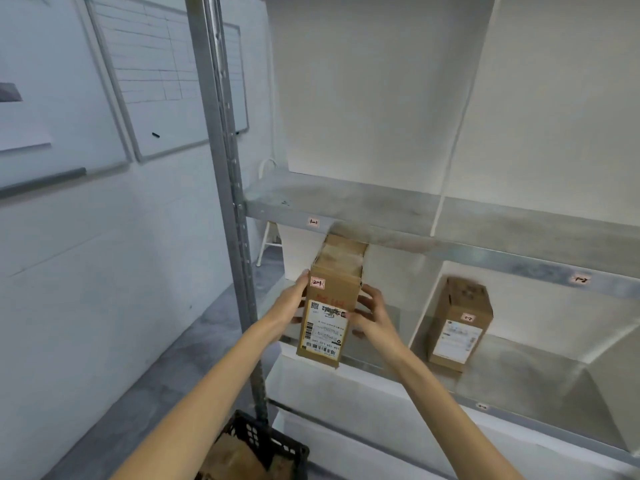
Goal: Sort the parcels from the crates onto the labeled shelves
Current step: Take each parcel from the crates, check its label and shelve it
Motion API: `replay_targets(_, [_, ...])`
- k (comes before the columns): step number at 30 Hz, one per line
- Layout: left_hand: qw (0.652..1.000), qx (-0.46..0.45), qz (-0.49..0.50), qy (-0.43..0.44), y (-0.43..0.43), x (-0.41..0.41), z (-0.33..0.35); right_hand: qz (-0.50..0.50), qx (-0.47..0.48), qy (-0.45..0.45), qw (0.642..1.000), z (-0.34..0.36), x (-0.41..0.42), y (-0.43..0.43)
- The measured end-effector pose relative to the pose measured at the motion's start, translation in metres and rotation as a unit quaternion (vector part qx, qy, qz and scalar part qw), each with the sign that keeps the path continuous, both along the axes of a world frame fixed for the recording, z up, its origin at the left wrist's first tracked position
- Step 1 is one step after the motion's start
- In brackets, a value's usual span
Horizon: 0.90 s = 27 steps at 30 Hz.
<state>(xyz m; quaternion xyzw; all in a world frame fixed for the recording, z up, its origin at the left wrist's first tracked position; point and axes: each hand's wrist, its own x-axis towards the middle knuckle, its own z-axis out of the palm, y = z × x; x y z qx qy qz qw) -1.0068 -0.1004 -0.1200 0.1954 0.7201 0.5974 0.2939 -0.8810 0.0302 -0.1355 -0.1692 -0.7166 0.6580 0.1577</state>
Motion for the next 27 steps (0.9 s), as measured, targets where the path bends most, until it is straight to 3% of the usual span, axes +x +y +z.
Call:
replay_targets(5, [0.996,0.028,-0.041,-0.068,-0.006,-0.061,-0.018,-0.041,-0.102,-0.008,0.994,-0.015,-0.056,-0.014])
replay_targets(10, [0.989,0.016,-0.110,-0.102,-0.003,-0.104,-0.035,-0.073,-0.120,-0.029,0.990,-0.026,-0.104,-0.022])
replay_targets(20, [0.990,0.029,-0.064,-0.119,0.012,-0.163,-0.078,-0.124,-0.161,-0.080,0.976,-0.047,-0.171,-0.028])
replay_targets(27, [0.990,0.039,-0.016,-0.133,0.013,-0.176,-0.123,-0.103,-0.174,-0.101,0.974,-0.079,-0.180,-0.027])
